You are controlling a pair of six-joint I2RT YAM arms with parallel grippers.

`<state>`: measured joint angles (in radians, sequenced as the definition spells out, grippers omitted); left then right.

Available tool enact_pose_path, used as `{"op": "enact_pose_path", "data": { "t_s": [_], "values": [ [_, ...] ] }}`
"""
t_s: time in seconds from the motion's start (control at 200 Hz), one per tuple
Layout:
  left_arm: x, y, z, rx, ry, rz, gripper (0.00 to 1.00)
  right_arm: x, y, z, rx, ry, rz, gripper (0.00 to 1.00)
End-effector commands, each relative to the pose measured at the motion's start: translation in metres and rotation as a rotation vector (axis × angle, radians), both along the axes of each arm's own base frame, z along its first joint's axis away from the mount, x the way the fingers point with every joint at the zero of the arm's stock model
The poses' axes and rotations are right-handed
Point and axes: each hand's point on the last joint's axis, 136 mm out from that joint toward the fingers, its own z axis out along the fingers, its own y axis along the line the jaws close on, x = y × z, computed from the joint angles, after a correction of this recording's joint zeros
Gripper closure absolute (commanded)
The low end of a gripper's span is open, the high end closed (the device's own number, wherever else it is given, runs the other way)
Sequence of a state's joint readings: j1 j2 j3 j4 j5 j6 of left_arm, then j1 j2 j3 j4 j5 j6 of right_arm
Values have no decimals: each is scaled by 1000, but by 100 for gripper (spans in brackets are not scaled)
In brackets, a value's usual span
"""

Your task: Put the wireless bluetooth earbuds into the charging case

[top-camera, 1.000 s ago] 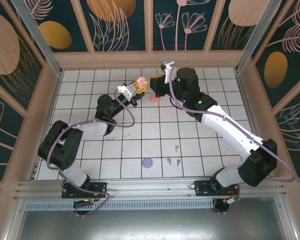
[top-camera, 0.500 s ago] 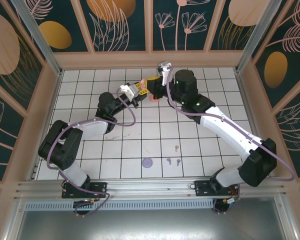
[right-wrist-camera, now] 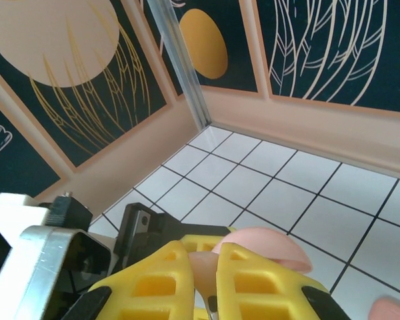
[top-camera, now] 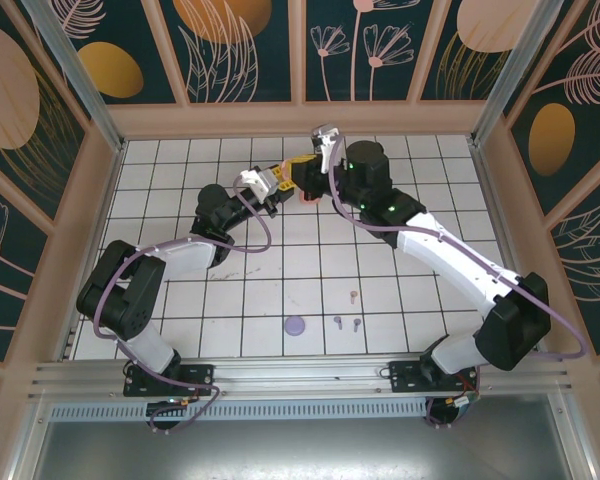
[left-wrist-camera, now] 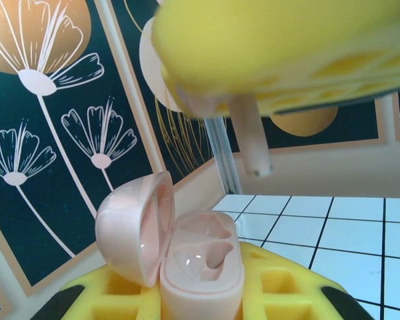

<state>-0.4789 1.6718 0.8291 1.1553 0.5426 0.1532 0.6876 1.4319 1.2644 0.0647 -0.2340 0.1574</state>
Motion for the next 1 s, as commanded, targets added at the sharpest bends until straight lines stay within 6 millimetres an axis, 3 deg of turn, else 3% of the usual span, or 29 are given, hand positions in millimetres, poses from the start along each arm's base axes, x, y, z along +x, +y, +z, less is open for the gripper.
{"op": "enact_pose_path", "data": {
  "t_s": [0.0,0.561,0.996],
  "values": [
    [-5,-4,17,-29,-44,-31,100,2,5,-6,-3,-14,11,89],
    [-13,-5,25,-41,-53,-57,100,15,-4,-18,-2,12,-28,90],
    [-13,-5,26,-45,-47,-62,100,16,1,-21,1,27,-7,91]
  ]
}}
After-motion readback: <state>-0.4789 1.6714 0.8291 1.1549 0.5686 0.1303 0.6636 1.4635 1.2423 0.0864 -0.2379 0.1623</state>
